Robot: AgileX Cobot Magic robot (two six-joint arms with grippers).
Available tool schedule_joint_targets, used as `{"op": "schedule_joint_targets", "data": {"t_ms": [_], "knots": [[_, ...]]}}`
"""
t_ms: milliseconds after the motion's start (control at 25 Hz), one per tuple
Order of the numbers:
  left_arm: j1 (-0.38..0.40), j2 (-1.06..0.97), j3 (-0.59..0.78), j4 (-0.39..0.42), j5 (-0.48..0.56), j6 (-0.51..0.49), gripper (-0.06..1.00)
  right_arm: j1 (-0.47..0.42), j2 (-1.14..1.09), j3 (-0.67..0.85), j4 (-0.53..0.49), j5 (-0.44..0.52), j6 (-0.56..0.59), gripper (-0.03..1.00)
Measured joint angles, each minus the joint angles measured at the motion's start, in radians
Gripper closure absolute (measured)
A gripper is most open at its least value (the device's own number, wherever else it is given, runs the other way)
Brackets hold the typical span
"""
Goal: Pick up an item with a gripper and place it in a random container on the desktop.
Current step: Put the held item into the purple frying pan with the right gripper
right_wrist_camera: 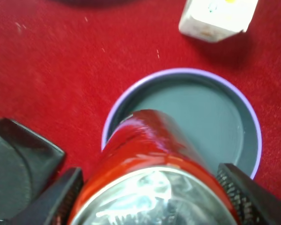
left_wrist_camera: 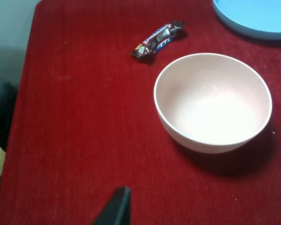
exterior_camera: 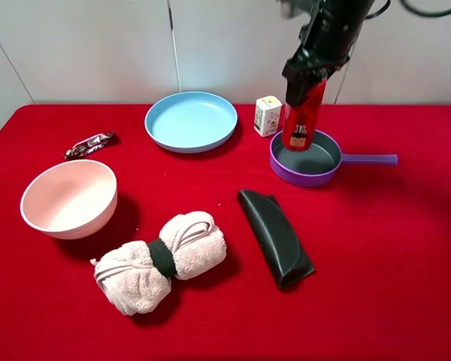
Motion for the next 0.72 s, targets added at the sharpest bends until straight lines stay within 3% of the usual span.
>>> {"op": "schedule_joint_targets", "data": {"t_ms": [720], "knots": [[0.0, 0.0, 0.0, 0.0, 0.0, 0.0, -0.05, -0.052, 0.078, -0.002, -0.032, -0.073, -0.014, 0.53]]}}
